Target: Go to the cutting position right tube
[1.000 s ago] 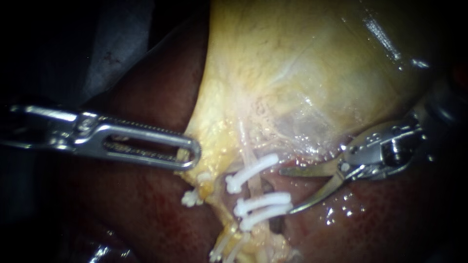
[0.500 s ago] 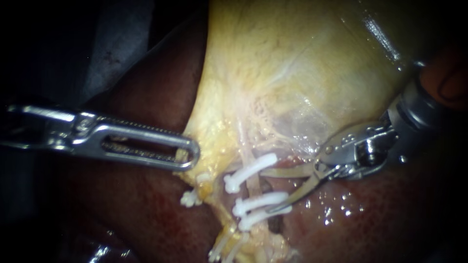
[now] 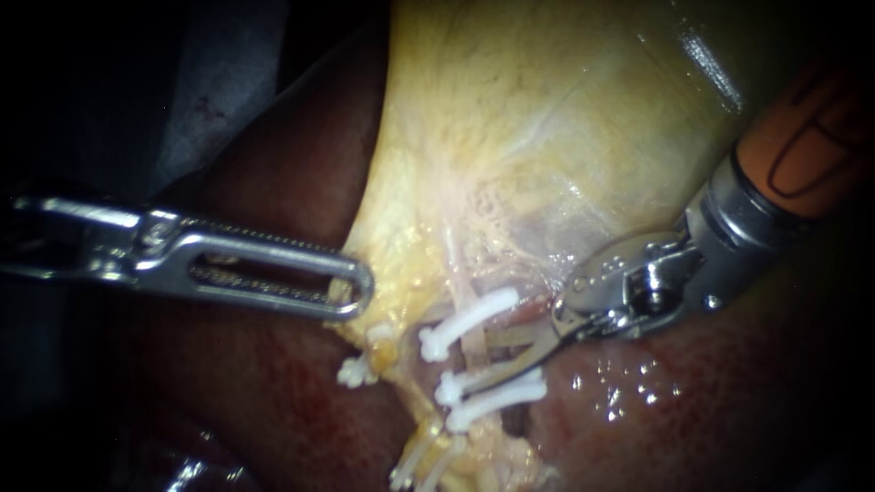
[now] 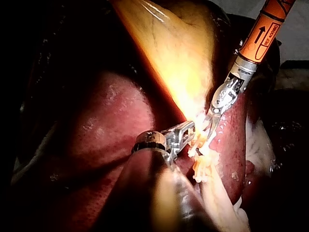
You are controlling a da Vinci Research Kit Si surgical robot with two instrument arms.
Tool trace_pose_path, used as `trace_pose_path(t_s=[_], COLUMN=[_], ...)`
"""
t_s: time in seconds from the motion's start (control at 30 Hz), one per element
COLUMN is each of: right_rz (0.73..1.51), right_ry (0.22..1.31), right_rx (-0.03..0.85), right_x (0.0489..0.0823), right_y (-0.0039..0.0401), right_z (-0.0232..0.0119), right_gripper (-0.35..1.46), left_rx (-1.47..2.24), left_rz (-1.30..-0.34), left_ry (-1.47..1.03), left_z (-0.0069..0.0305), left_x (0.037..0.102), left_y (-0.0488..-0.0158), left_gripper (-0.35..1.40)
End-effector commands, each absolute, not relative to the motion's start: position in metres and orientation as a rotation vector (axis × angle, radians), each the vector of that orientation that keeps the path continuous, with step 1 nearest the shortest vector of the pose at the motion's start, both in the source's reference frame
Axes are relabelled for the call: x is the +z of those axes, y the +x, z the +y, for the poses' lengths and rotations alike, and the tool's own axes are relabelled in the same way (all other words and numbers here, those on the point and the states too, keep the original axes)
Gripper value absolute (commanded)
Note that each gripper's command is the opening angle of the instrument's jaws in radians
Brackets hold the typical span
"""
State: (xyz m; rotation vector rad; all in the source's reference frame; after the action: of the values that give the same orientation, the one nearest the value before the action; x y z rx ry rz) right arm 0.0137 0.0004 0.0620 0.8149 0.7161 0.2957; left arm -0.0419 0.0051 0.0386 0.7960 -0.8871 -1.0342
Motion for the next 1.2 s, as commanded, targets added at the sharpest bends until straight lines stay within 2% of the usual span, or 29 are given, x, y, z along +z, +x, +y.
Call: trace_pose_path(t_s=[0.03, 1.2], right_rz=[0.716, 0.716], right_ry=[0.814, 0.813], right_rx=[0.296, 0.297], right_x=[0.0621, 0.0625], right_y=[0.0137, 0.0151], right_z=[0.0005, 0.0007], right_gripper=[0.24, 0.21], left_rx=[-1.034, -1.034], left_rz=[-0.887, -0.887], left_ry=[0.796, 0.796], left_z=[0.0051, 0.0051], left_x=[0.0386, 0.0386], left_y=[-0.0419, -0.0419], left_gripper=[-0.35, -0.35])
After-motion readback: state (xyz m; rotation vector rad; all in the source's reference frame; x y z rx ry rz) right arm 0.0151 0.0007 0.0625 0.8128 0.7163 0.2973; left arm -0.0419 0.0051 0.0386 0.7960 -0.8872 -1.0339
